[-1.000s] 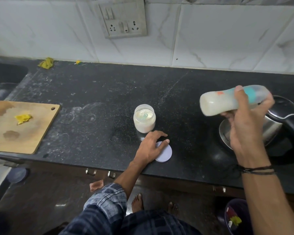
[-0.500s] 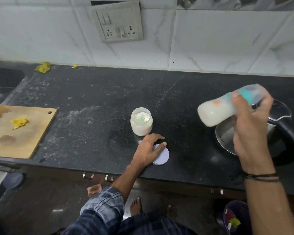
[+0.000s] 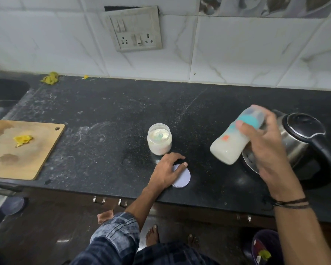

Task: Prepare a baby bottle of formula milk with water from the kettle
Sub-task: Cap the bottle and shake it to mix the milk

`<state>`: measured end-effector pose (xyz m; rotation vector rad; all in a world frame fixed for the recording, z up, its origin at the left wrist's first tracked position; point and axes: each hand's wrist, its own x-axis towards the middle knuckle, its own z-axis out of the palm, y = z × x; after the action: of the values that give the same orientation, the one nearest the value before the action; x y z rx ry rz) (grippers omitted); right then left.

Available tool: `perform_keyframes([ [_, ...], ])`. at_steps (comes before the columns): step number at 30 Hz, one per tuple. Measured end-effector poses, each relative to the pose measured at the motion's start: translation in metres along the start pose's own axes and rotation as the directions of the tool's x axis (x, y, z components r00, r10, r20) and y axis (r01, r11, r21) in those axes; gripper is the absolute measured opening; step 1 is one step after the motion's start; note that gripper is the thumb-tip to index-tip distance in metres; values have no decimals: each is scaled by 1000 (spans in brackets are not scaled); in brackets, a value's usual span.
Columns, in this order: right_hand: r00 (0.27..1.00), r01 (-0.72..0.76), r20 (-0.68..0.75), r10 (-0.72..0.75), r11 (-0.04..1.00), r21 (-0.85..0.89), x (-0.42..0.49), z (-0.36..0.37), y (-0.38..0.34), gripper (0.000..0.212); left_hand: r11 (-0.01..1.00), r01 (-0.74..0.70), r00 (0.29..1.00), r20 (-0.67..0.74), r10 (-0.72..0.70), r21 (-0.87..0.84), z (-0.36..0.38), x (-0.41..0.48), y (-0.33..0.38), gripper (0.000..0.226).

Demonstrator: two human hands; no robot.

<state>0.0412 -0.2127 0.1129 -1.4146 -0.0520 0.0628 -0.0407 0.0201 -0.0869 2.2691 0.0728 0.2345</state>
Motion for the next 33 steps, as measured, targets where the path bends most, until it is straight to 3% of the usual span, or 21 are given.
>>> perform_keyframes([
  [3,984,77,-168,-65,995,65,2,3,-3,55,1000,3,1000,1,-3,2,0,0,2,31],
  [6,1000,25,10,-23,993,-113,-2,9,7,54,1000,-1,1000,5,1,1,0,0,-1,33],
  [8,998,15,57,-10,995,-102,-5,9,10,59,1000,-3,1000,7,3,-5,0,0,-1,34],
  [10,995,36,-99,-31,998,42,-5,11,4,60,1000,-3,1000,3,3,-2,1,0,0,35],
  [12,981,52,-190,-43,998,41,-3,14,3,54,1000,-6,1000,-6,6,8,2,0,-1,35],
  [15,1000,6,30,-3,994,-106,-4,15,8,53,1000,-15,1000,-10,15,12,2,0,-3,34],
  [16,999,19,41,-15,995,-98,-5,14,7,56,1000,-16,1000,-10,16,11,2,0,-3,34],
  [20,977,98,-195,-83,993,67,-2,13,-4,63,1000,-4,1000,-10,4,17,1,1,0,34],
  [24,999,42,17,-41,995,-94,-5,14,-1,68,1000,-2,1000,1,2,16,0,0,-1,33],
  [28,969,147,-204,-138,989,28,0,11,2,74,1000,2,1000,1,-2,16,1,1,1,33],
  [32,999,38,42,-33,993,-108,-4,14,7,66,1000,1,1000,8,-2,20,0,0,0,32],
  [33,999,48,19,-46,995,-93,-4,13,7,66,1000,-3,1000,7,3,18,0,0,0,32],
])
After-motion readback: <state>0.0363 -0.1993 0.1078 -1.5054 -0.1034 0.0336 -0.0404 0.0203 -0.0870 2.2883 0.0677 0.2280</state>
